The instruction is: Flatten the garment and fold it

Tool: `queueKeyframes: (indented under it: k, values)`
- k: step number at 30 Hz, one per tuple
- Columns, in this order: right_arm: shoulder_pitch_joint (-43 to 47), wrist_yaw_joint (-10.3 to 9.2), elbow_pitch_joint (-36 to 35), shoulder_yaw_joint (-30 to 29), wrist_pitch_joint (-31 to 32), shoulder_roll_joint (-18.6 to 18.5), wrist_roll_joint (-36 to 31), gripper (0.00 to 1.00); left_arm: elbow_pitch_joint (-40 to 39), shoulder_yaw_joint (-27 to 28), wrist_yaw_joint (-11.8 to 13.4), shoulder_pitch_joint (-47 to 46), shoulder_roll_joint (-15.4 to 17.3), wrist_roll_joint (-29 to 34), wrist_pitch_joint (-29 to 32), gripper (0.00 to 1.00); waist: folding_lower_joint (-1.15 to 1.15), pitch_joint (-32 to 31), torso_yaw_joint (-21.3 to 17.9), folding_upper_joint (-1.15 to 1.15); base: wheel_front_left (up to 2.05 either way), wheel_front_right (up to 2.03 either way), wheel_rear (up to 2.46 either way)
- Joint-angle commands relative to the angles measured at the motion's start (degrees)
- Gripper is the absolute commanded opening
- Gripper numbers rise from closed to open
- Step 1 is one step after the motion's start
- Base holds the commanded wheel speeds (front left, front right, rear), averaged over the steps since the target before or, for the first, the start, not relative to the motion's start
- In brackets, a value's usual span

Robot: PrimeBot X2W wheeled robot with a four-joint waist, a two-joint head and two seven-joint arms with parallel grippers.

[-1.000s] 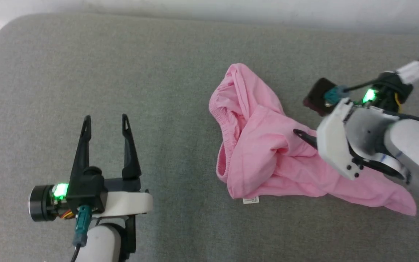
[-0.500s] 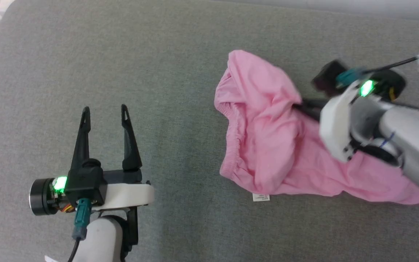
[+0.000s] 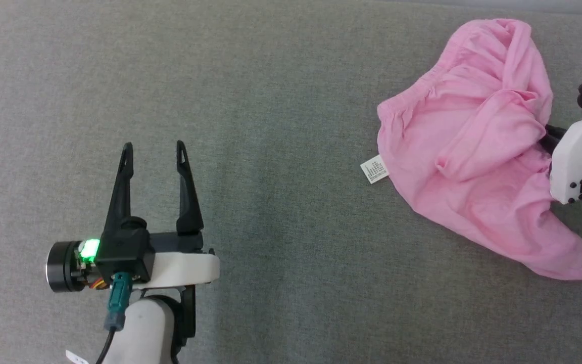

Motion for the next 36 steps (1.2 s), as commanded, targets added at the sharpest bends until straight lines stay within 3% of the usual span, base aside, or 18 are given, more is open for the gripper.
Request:
queueKeyframes:
  k: [1, 2, 3, 4, 10, 15, 19, 23, 27, 33, 36]
  values:
    - [1.45, -0.04, 1.01, 0.58, -0.5, 1.59, 0.28, 0.0, 0.19, 0.04, -0.15, -1.12, 0.18, 0.19, -0.27, 1.0, 0.0, -0.18, -0.62, 0.0, 0.0, 0.0, 0.0]
    - [1.56, -0.04, 1.31, 0.63, -1.36, 2.26, 0.33, 0.0, 0.23, 0.14, -0.16, -1.17, 0.41, 0.26, -0.27, 1.0, 0.0, -0.43, -0.99, 0.0, 0.0, 0.0, 0.0]
    - [1.46, -0.04, 1.48, 0.69, -2.79, 2.7, 0.03, 0.36, 0.33, 0.2, -0.26, -1.21, 0.74, 0.36, -0.27, 1.0, 0.0, -0.8, -1.36, 0.0, 0.0, 0.0, 0.0]
    - [1.25, -0.04, 1.68, 0.74, -4.6, 2.91, -0.55, 1.0, 0.42, 0.27, -0.37, -1.31, 1.15, 0.49, -0.27, 1.0, 0.0, -1.23, -1.66, 0.0, 0.0, 0.0, 0.0]
    - [1.22, -0.04, 1.56, -0.41, -17.83, 2.52, -5.32, 1.0, 0.73, 1.11, -1.61, -2.97, 4.88, 1.0, -0.27, 1.0, 0.0, -5.19, -3.87, 0.0, 0.0, 0.0, 0.0]
    - [2.63, -0.04, -1.97, -6.65, -20.32, 1.69, -8.19, 1.0, 1.25, 0.69, -4.05, -6.88, 8.78, 1.8, -0.27, 1.0, 0.0, -7.29, -5.7, 0.0, 0.0, 0.0, 0.0]
    - [7.42, -0.04, -12.17, -23.88, -20.41, 1.82, -17.29, 1.0, 3.75, -0.55, -8.54, -13.0, 12.01, 1.04, -0.27, 1.0, 0.0, -8.2, -7.68, 0.0, 0.0, 0.0, 0.0]
    - [18.25, -0.04, -23.73, -41.02, -20.43, 6.86, -29.96, 1.0, 9.33, -3.42, -14.32, -20.36, 14.5, 1.03, -0.27, 1.0, 0.0, -8.48, -9.53, 0.0, 0.0, 0.0, 0.0]
    - [28.34, -0.04, -35.0, -52.75, -20.43, 14.39, -40.7, 1.0, 17.35, -6.18, -18.47, -28.27, 14.95, 0.34, 0.34, 1.0, 0.0, -8.29, -11.38, 0.0, 0.0, 0.0, 0.0]
    - [38.58, -0.04, -47.05, -60.17, -20.43, 22.83, -48.68, 1.0, 27.94, -14.32, -20.98, -38.92, 14.28, -1.75, 7.35, 1.0, 0.0, -7.32, -13.94, 0.0, 0.0, 0.0, 0.0]
    - [41.66, -0.04, -51.79, -61.65, -20.44, 26.31, -50.48, 1.0, 32.09, -22.48, -21.11, -43.43, 14.11, -6.27, 12.32, 1.0, 0.0, -6.42, -15.46, 0.0, 0.0, 0.0, 0.0]
